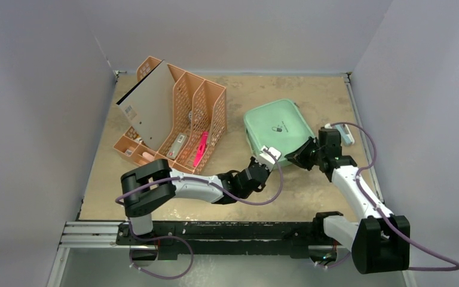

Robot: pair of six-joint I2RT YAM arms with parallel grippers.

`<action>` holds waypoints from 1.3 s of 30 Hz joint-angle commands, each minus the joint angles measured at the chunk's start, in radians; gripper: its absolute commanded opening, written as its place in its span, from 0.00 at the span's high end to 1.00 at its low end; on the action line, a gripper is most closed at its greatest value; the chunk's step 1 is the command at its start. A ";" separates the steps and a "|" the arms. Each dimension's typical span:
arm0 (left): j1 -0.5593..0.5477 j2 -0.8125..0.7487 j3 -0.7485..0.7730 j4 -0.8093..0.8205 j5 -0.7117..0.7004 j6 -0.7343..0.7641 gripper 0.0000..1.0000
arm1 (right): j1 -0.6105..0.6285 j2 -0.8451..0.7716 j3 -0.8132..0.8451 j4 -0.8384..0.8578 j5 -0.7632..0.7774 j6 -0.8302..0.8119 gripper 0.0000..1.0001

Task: Organize the medicine kit
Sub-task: Zip the medicine box at the center of the board.

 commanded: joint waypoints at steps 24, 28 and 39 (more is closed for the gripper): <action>0.094 -0.038 0.005 0.021 0.183 0.165 0.93 | -0.181 0.012 0.158 -0.246 -0.098 -0.370 1.00; 0.025 -0.050 -0.004 0.066 0.163 0.152 0.71 | -0.181 -0.008 0.141 -0.220 -0.125 -0.313 1.00; -0.082 0.069 0.081 0.119 0.045 0.067 0.41 | -0.180 -0.069 0.106 -0.194 -0.115 -0.235 1.00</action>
